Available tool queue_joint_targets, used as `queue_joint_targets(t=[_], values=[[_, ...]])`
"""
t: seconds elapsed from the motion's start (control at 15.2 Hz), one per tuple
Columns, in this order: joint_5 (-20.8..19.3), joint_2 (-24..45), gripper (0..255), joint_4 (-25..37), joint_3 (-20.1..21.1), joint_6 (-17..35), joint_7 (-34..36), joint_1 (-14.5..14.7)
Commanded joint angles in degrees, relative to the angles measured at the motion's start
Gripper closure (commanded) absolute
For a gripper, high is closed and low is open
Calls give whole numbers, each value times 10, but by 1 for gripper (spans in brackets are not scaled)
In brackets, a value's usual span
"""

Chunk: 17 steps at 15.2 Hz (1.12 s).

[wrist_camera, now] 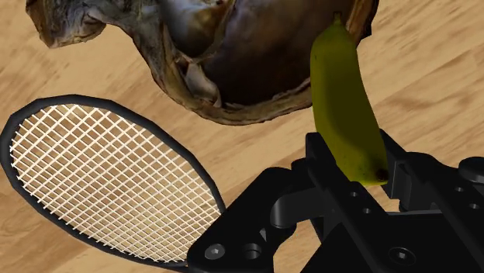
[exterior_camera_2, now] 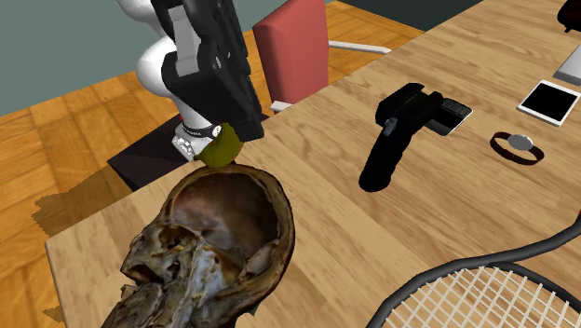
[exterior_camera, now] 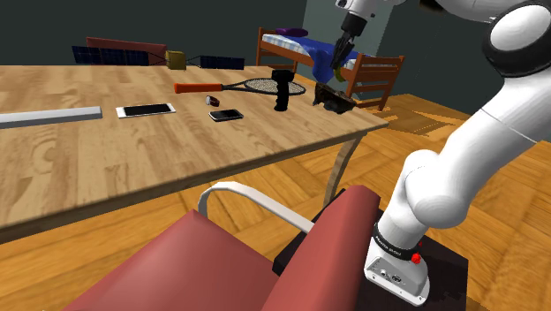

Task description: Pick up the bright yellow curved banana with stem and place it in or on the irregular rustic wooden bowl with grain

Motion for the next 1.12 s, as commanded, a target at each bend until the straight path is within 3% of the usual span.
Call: queue_joint_targets(t=[0.0, 0.2, 0.33, 0.53, 1.06], values=[[21, 37, 255, 33, -37, -7, -40, 1], [74, 111, 255, 94, -101, -27, -111, -6], [127, 176, 255, 142, -143, -48, -167, -25], [225, 286, 255, 228, -174, -95, -247, -102], [191, 250, 255, 142, -167, -26, -242, -73]])
